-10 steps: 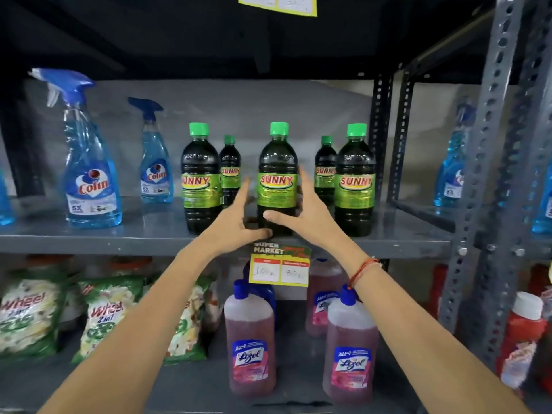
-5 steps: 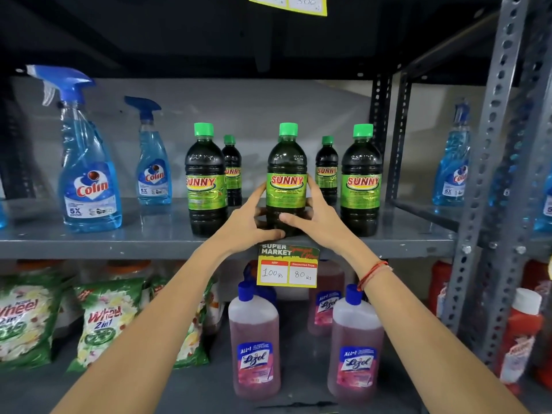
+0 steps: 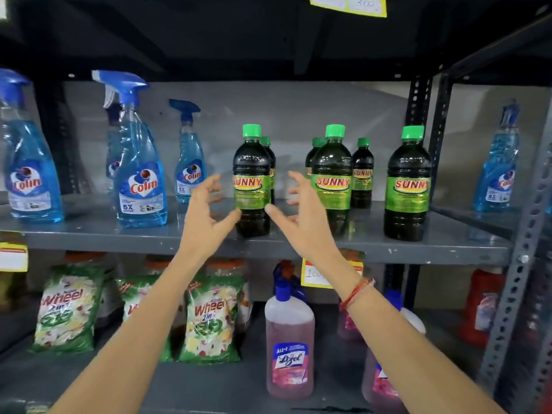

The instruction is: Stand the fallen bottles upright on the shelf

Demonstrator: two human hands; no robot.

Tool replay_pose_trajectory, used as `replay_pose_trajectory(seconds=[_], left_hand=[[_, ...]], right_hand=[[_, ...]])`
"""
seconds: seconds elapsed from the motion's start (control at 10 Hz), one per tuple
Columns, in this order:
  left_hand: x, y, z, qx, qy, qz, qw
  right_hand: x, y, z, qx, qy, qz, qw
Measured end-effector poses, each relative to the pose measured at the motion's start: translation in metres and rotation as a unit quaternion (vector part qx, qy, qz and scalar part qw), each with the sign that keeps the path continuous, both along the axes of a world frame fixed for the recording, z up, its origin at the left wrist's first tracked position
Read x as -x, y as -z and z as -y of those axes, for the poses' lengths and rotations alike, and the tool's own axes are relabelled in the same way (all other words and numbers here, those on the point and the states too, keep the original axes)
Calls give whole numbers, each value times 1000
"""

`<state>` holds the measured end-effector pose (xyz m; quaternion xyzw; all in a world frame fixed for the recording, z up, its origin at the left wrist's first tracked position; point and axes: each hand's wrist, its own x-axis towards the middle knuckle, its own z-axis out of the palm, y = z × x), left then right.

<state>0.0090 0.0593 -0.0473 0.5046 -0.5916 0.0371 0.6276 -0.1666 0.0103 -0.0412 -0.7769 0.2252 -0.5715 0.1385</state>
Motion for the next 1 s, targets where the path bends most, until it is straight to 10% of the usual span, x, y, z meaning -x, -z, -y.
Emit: replay_pose_trajectory(seconds=[0.2, 0.6, 0.8, 1.0], left_hand=[[-25, -5, 13, -231, 54, 124, 964], [-26, 1, 22, -185, 55, 130, 973], [-23, 3, 18, -173, 23, 152, 973], [10, -3, 4, 29, -139, 154, 978]], right_hand=[[-37, -7, 20, -140, -26, -60, 988], [-34, -3, 32, -183, -58, -113, 975], [-25, -2, 14, -93, -4, -86, 992], [19, -13, -3, 188, 195, -8, 963]])
